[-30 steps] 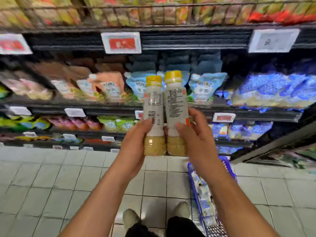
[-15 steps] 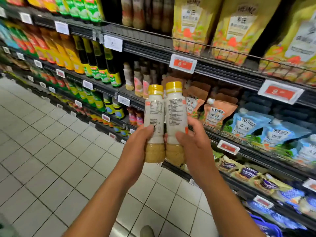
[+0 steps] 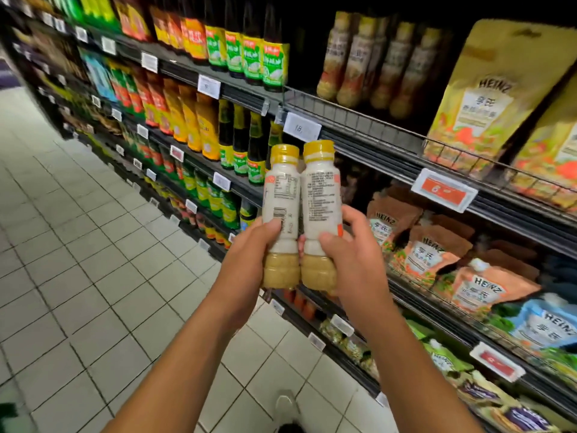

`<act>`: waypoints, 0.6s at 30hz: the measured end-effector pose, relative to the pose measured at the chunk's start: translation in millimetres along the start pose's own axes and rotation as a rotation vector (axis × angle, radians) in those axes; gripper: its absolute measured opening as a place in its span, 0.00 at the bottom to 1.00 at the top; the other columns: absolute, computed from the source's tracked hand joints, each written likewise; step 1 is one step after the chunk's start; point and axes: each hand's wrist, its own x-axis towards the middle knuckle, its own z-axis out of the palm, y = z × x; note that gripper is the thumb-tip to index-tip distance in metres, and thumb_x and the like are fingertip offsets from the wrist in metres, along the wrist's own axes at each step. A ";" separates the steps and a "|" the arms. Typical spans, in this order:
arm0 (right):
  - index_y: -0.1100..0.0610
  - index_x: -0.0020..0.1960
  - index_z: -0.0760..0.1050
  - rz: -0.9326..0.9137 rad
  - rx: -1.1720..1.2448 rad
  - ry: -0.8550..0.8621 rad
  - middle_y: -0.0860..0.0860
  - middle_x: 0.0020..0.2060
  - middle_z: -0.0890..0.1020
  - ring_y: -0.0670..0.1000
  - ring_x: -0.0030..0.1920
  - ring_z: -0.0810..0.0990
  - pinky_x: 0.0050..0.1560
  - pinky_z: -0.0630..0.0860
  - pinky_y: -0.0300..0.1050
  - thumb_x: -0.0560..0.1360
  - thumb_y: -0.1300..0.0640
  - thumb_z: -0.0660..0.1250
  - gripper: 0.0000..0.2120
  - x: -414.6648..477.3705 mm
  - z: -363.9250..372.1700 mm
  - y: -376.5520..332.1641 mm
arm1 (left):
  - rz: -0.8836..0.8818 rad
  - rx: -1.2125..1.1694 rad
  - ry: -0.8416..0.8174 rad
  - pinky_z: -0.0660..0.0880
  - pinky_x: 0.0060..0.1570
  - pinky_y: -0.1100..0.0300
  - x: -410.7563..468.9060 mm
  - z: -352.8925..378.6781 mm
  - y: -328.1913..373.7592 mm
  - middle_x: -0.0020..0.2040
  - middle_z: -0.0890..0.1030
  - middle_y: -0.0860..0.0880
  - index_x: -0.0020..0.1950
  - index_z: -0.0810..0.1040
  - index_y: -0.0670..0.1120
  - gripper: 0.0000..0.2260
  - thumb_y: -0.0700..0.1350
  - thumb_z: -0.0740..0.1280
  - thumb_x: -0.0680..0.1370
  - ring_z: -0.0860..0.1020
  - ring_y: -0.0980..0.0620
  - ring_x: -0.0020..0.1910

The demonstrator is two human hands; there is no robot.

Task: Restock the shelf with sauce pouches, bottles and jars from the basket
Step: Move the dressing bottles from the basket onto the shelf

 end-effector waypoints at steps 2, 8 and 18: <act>0.51 0.67 0.71 -0.006 -0.013 0.008 0.50 0.53 0.86 0.44 0.42 0.85 0.33 0.78 0.34 0.73 0.55 0.64 0.22 21.3 3.6 -3.1 | 0.021 -0.026 -0.015 0.80 0.35 0.54 21.7 -2.8 7.7 0.53 0.86 0.44 0.58 0.84 0.51 0.21 0.60 0.67 0.70 0.85 0.46 0.47; 0.49 0.66 0.70 -0.058 -0.050 0.057 0.45 0.47 0.87 0.50 0.36 0.84 0.33 0.79 0.60 0.73 0.55 0.63 0.21 96.2 6.6 -7.5 | 0.047 0.010 -0.082 0.76 0.44 0.42 99.4 -4.3 30.0 0.53 0.85 0.42 0.59 0.83 0.53 0.20 0.61 0.66 0.71 0.81 0.38 0.46; 0.50 0.62 0.72 -0.105 0.009 0.127 0.46 0.46 0.87 0.48 0.40 0.86 0.32 0.79 0.39 0.73 0.58 0.63 0.17 189.6 4.3 -18.5 | 0.087 0.021 -0.203 0.81 0.39 0.55 204.3 0.3 62.1 0.55 0.86 0.46 0.58 0.83 0.55 0.17 0.59 0.64 0.74 0.85 0.47 0.50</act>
